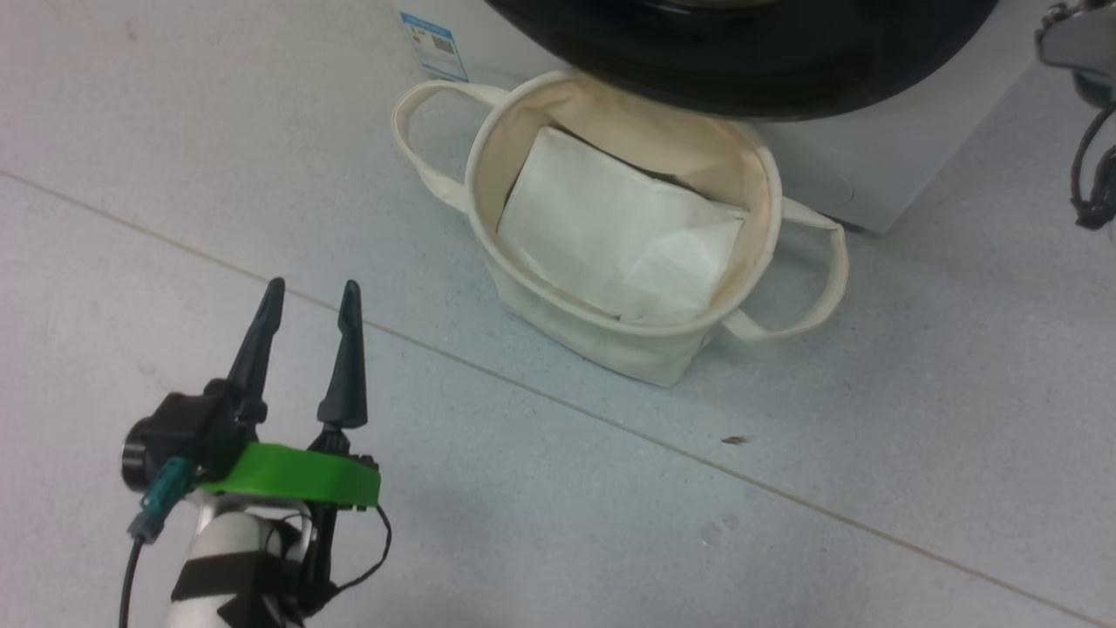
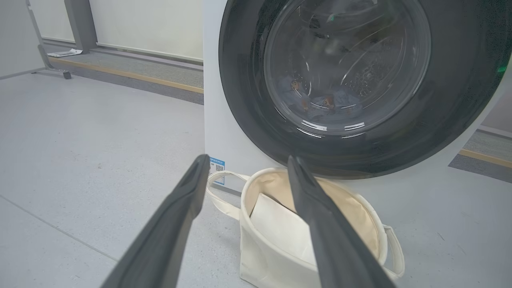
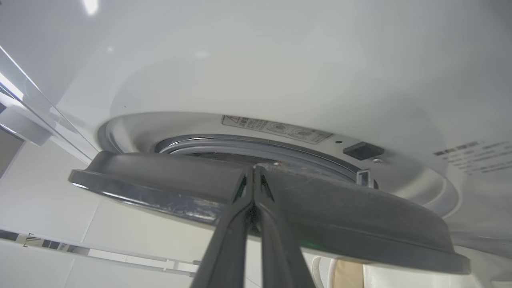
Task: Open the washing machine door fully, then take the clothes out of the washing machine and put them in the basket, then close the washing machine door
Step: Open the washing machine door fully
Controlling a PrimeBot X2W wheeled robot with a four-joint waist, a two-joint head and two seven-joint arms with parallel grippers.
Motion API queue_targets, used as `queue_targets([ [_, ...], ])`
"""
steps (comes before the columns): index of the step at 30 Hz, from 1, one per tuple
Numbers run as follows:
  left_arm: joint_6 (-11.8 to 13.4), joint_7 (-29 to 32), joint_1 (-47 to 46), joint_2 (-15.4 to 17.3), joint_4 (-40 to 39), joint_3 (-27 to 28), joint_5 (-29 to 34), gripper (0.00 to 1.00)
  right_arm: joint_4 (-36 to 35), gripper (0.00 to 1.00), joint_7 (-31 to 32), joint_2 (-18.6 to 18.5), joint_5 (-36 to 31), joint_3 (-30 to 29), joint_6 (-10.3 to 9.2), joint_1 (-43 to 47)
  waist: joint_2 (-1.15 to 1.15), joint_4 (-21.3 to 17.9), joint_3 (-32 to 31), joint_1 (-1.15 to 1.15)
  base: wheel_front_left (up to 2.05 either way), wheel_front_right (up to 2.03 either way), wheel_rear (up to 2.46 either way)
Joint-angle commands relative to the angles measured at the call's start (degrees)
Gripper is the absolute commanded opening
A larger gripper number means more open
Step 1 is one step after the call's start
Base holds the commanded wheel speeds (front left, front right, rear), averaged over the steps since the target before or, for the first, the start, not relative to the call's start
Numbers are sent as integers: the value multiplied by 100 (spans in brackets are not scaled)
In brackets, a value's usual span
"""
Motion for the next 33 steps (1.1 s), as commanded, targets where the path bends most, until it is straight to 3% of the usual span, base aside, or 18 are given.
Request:
queue_targets([
  [1,-25,-68,-63,77,-143,255,49,100,-205,0,135,217,16,124,2,87,0,-33,-57,0,0,0,0],
  [13,-121,-68,180,87,75,424,214,100,-587,0,592,489,119,605,2,1043,0,-218,-712,0,0,0,0],
  [24,-165,-68,594,160,241,517,278,100,-1149,0,601,843,309,939,2,2001,0,-422,-1406,0,0,0,0],
  [33,-185,-68,695,280,269,593,277,100,-1518,0,665,1157,340,1308,2,2443,0,-603,-1510,0,0,0,0],
])
